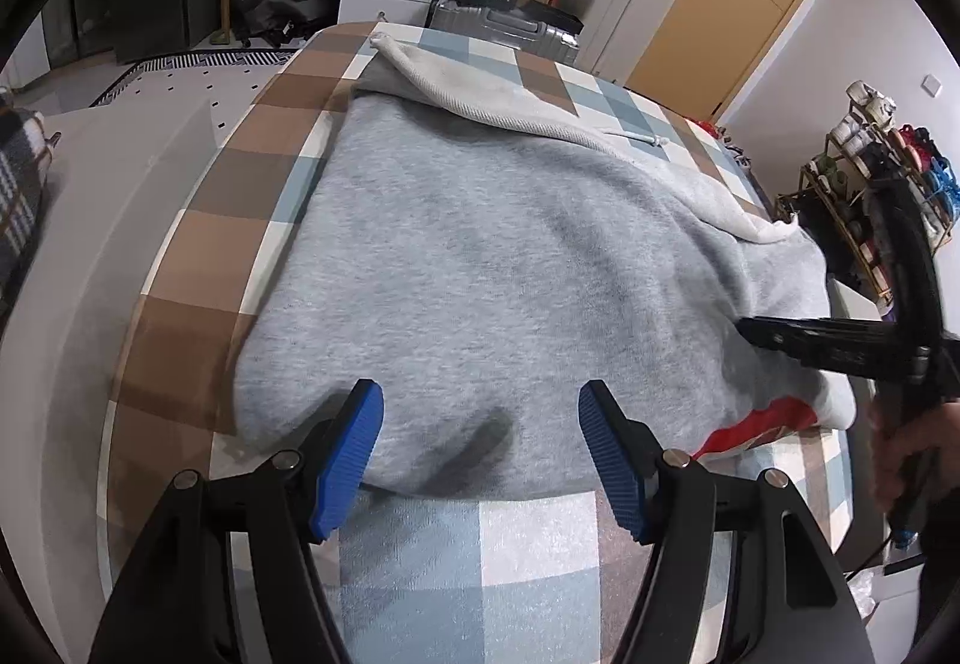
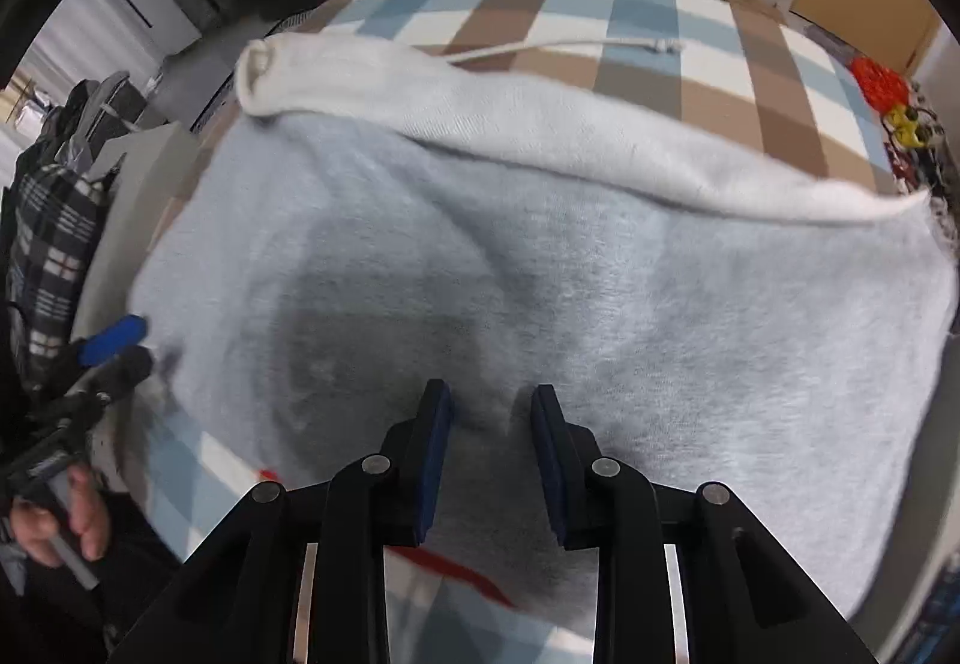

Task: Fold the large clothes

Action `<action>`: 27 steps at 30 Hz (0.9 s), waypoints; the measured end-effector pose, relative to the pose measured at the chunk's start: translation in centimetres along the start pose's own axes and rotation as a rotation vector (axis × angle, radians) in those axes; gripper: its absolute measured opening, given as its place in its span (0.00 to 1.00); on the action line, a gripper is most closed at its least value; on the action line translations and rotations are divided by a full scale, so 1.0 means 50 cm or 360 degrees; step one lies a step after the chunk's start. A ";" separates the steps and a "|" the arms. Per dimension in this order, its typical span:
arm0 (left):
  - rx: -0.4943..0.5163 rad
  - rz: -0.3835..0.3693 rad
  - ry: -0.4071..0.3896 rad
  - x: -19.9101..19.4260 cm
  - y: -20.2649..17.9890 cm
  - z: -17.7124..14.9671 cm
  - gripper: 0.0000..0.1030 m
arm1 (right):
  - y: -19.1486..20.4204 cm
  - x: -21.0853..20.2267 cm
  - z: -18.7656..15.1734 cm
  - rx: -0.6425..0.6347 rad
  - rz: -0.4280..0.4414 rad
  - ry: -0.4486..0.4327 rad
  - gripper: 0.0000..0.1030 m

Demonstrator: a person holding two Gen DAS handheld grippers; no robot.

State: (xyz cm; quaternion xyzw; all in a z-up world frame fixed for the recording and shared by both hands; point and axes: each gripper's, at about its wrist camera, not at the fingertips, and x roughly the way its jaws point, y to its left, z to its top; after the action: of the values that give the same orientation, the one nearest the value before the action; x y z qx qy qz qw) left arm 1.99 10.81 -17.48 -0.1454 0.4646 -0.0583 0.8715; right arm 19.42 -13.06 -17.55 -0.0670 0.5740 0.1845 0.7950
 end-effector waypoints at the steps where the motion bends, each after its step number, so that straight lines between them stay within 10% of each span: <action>1: 0.0003 0.0010 -0.0001 0.002 0.000 -0.001 0.61 | -0.006 0.017 0.007 0.0041 -0.0002 -0.0022 0.26; 8: 0.0001 -0.0008 0.0019 -0.005 0.020 -0.013 0.61 | -0.017 -0.040 -0.014 0.0249 0.0093 -0.0301 0.28; 10: -0.0064 -0.0140 0.0066 -0.010 0.032 -0.013 0.61 | -0.042 -0.100 -0.059 0.0371 0.0287 -0.0453 0.44; 12: -0.0171 -0.0276 0.0121 -0.010 0.049 -0.014 0.61 | -0.061 -0.165 -0.125 0.0448 0.0388 -0.0628 0.79; 16: -0.0449 -0.0501 0.0260 -0.006 0.094 -0.032 0.61 | -0.108 -0.239 -0.280 0.0649 0.0524 -0.0927 0.99; 27: -0.0729 -0.0604 0.0445 0.025 0.134 -0.055 0.68 | -0.262 -0.098 -0.332 0.1267 0.0733 -0.0641 1.00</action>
State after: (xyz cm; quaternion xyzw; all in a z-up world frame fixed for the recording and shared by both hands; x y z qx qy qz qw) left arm 0.21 16.33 -21.97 -0.4124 0.5454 -0.1331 0.7175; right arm 8.22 -31.50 -19.85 0.4068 0.4349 0.1312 0.7926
